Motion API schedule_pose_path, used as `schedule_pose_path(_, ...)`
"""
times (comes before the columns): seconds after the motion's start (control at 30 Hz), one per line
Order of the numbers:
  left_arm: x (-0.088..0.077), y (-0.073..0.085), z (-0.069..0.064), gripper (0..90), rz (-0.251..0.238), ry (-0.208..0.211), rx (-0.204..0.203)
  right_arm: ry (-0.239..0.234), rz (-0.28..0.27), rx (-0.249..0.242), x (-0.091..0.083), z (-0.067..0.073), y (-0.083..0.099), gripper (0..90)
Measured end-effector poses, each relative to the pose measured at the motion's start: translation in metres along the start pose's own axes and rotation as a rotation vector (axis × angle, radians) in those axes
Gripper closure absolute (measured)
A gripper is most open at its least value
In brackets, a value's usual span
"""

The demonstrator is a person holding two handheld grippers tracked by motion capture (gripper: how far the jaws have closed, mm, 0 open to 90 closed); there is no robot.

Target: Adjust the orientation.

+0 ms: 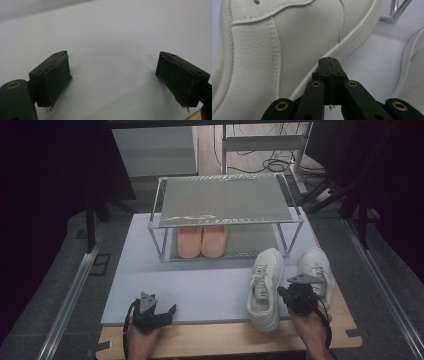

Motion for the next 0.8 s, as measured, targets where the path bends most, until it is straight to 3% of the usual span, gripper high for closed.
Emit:
schedule_pose_path(0.07,0.0,0.0,0.0,11.8,0.0,0.0,0.0,0.021,0.011,-0.028,0.004,0.004,0.001,89.5)
schedule_pose_path(0.17,0.0,0.0,0.0,11.8,0.0,0.0,0.0,-0.018,0.013,-0.006,0.011,0.01,0.002,89.4)
schedule_pose_path(0.2,0.0,0.0,0.0,11.8,0.0,0.0,0.0,-0.005,0.026,-0.023,0.015,0.013,0.003,89.5)
schedule_pose_path(0.23,0.0,0.0,0.0,11.9,0.0,0.0,0.0,0.004,0.019,-0.03,0.018,0.014,0.004,89.5)
schedule_pose_path(0.3,0.0,0.0,0.0,11.8,0.0,0.0,0.0,-0.025,0.012,-0.001,0.022,0.015,0.004,89.4)
schedule_pose_path(0.53,0.0,0.0,0.0,11.8,0.0,0.0,0.0,-0.042,-0.014,-0.004,0.031,0.018,0.003,89.4)
schedule_pose_path(0.6,0.0,0.0,0.0,11.8,0.0,0.0,0.0,-0.051,-0.018,-0.005,0.03,0.017,0.003,89.4)
schedule_pose_path(0.7,0.0,0.0,0.0,11.8,0.0,0.0,0.0,-0.113,-0.044,0.034,0.023,0.012,0.004,89.3)
schedule_pose_path(0.8,0.0,0.0,0.0,11.8,0.0,0.0,0.0,-0.143,-0.07,0.034,0.013,0.011,0.002,89.3)
Point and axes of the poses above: each handheld gripper's, and its own axes: x roughly forward along the jaws, y roughly out of its underside, z roughly to its left, the point moved 1 cm from there along x, roughly forward along the jaws, and after that the axes turned 10 degrees about -z, right-handed, at the moved point
